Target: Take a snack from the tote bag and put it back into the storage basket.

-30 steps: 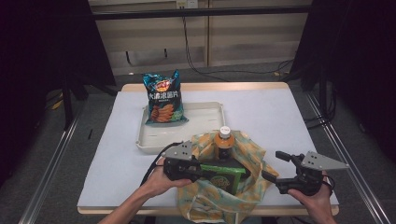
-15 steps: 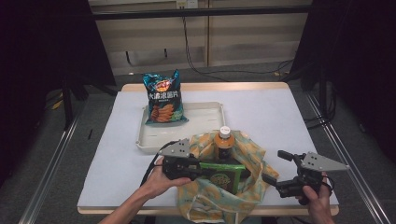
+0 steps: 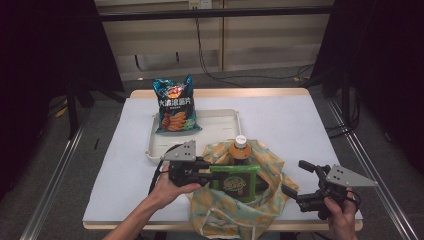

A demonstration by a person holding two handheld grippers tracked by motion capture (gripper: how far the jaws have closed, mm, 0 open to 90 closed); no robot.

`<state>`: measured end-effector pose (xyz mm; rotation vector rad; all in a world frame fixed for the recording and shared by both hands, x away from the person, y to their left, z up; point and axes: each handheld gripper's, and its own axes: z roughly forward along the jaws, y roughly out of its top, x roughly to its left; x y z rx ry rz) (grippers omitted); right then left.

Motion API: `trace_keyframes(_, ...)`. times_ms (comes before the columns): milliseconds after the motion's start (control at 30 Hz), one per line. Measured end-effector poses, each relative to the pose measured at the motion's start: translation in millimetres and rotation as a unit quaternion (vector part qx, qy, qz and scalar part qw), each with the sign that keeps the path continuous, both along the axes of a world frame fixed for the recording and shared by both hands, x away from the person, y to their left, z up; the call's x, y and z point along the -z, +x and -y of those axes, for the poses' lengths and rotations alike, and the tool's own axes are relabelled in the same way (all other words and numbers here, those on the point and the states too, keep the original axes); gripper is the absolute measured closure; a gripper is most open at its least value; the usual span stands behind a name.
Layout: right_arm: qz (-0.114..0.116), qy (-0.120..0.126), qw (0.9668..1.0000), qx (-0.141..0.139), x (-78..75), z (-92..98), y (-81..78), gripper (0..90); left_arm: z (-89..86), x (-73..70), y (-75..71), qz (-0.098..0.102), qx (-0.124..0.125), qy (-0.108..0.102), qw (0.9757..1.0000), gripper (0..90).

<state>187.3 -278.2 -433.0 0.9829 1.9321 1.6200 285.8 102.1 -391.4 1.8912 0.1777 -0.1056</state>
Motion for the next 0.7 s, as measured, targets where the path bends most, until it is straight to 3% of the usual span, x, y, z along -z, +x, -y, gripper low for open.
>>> trace_keyframes(233, 0.014, 0.005, 0.9999, 0.001, 1.7, 0.3, 0.2, 0.0, -1.7, -11.2, 3.0, 0.005, -0.001, -0.013, 0.9999, 74.1)
trace_keyframes(367, 0.013, 0.005, 0.9999, 0.000, 2.3, 0.3, 0.3, 0.0, -4.8, -17.2, 7.8, 0.001, 0.000, -0.001, 1.0000, 74.0)
trace_keyframes(700, 0.012, 0.002, 0.9999, -0.003, 3.5, 0.8, 1.0, 0.0, -12.0, -31.3, 17.6, 0.004, -0.019, -0.024, 0.9995, 74.1)
